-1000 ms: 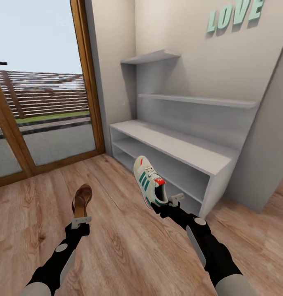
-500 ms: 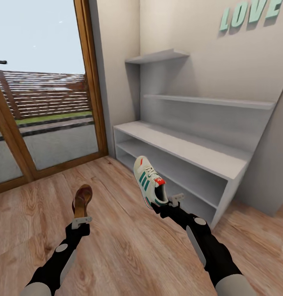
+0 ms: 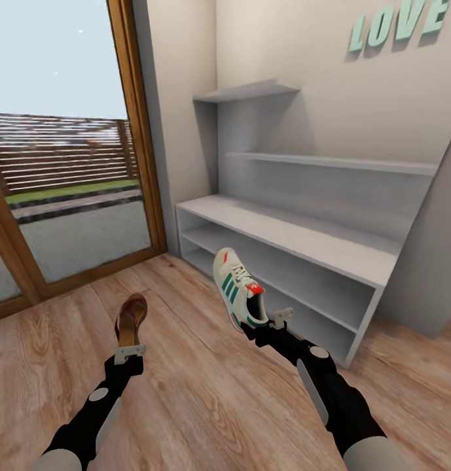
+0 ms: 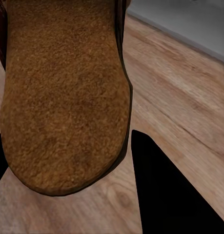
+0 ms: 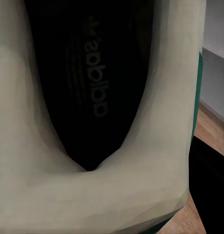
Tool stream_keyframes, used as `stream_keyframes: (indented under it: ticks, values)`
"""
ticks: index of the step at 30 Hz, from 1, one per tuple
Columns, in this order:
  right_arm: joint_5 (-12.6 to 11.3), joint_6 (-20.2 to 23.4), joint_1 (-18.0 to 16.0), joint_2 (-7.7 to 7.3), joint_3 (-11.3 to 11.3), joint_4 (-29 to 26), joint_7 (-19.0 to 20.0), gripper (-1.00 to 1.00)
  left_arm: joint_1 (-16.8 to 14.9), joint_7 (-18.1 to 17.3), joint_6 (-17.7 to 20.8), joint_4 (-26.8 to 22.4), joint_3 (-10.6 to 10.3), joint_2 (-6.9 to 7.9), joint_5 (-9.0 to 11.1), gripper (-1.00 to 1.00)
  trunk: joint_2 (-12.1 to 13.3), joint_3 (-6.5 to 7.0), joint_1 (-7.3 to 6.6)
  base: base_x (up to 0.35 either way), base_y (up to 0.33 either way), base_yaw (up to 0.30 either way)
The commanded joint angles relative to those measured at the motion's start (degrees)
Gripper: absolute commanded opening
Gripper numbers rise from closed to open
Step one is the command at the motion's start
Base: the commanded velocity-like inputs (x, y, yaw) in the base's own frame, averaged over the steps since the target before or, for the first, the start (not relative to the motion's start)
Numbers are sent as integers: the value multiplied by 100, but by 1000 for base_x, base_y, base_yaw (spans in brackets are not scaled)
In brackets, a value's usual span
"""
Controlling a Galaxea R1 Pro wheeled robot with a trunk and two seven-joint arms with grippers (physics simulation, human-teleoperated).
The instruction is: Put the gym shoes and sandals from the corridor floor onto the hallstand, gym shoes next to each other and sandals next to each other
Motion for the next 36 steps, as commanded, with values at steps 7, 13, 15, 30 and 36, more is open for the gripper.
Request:
stream_keyframes:
  ticks: [7,13,15,30,36]
  values:
    - [-60,51,-5,1,-7,-3,4,-100,-1,1,-15,1,3,0,-14,-100,-2,23,0,21,308,-281]
    - [-60,51,-4,-1,-10,-2,4,-100,-1,1,-15,1,3,0,-14,-100,-2,47,0,143,304,-281]
    - [-60,52,-1,1,-11,0,4,-100,-1,1,-15,3,3,0,-14,-100,-2,55,0,204,296,-281]
    - [-60,52,-3,1,-11,3,4,-100,-1,1,-15,10,4,0,-14,-100,-2,116,0,68,74,-281]
    - [-60,51,-5,-2,-11,3,4,-100,-1,1,-15,10,4,0,-14,-100,-2,140,0,42,16,-281]
